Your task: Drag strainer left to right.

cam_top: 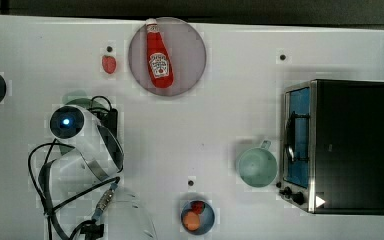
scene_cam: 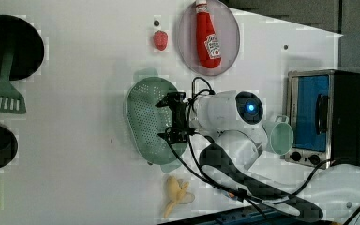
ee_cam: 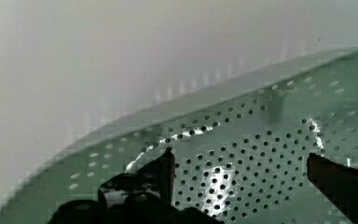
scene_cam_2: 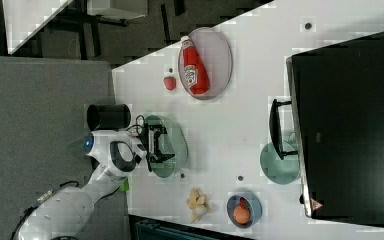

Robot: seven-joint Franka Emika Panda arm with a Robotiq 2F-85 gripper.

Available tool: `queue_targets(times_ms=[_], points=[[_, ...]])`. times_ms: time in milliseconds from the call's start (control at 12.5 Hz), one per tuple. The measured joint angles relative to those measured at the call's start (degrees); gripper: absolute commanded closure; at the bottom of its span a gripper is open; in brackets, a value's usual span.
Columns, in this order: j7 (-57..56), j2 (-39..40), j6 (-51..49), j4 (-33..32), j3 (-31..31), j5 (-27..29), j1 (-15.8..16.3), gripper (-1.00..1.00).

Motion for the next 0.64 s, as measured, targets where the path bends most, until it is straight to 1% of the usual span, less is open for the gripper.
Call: queue_targets(times_ms=[160, 400, 640], points=[[0.17, 0.59, 0.34, 0.45, -0.70, -2.36, 0.71, -1.00], [0.17, -0.39, -0.28, -0.22, -1.57, -1.92, 1.55, -1.00], [-0.22, -2.66, -1.20, -4.03, -2.22, -0.87, 1.38, -1.00]])
